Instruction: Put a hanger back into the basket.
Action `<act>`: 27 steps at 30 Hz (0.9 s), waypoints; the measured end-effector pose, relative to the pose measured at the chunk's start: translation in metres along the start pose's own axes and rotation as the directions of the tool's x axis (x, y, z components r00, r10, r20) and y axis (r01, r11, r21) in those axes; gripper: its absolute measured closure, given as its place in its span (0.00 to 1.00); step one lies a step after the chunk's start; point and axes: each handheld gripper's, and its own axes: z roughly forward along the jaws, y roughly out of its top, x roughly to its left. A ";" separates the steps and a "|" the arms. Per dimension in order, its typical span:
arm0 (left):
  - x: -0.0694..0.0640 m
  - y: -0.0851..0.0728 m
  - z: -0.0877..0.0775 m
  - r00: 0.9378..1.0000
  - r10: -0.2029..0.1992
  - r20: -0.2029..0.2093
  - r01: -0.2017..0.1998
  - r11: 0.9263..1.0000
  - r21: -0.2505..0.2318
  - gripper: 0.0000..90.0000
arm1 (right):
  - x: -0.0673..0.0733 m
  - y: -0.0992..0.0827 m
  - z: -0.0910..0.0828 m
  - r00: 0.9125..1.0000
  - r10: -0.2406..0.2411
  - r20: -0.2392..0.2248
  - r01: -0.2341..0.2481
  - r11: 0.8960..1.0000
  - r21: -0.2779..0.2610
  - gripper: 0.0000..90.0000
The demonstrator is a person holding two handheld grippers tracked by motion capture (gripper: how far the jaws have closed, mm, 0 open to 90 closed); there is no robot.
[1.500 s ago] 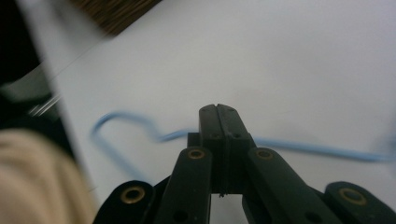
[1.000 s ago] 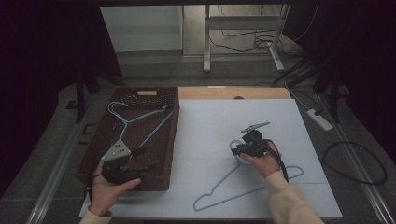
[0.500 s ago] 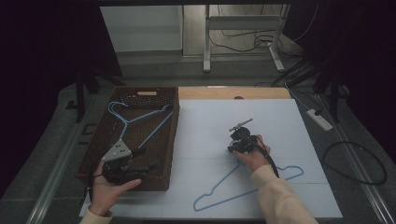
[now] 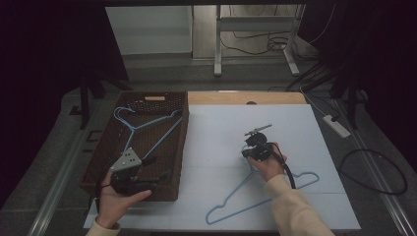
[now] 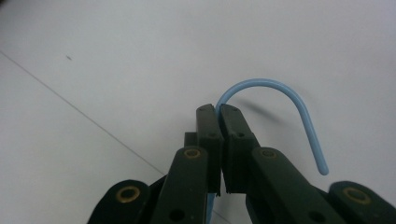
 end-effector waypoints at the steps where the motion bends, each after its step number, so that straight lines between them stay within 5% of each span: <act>1: -0.001 0.000 0.000 1.000 0.002 0.001 -0.002 1.000 0.000 0.34 | 0.001 0.000 -0.004 1.000 -0.003 -0.003 0.003 1.000 -0.019 0.98; 10: -0.010 0.003 0.007 0.999 0.019 0.029 -0.019 1.000 0.010 0.34 | 0.010 -0.009 -0.038 0.995 -0.080 -0.055 0.068 0.980 -0.187 0.98; 27: -0.038 0.017 0.036 0.993 0.044 0.111 -0.051 0.997 0.061 0.34 | 0.018 -0.017 -0.054 0.990 -0.111 -0.092 0.081 0.958 -0.275 0.98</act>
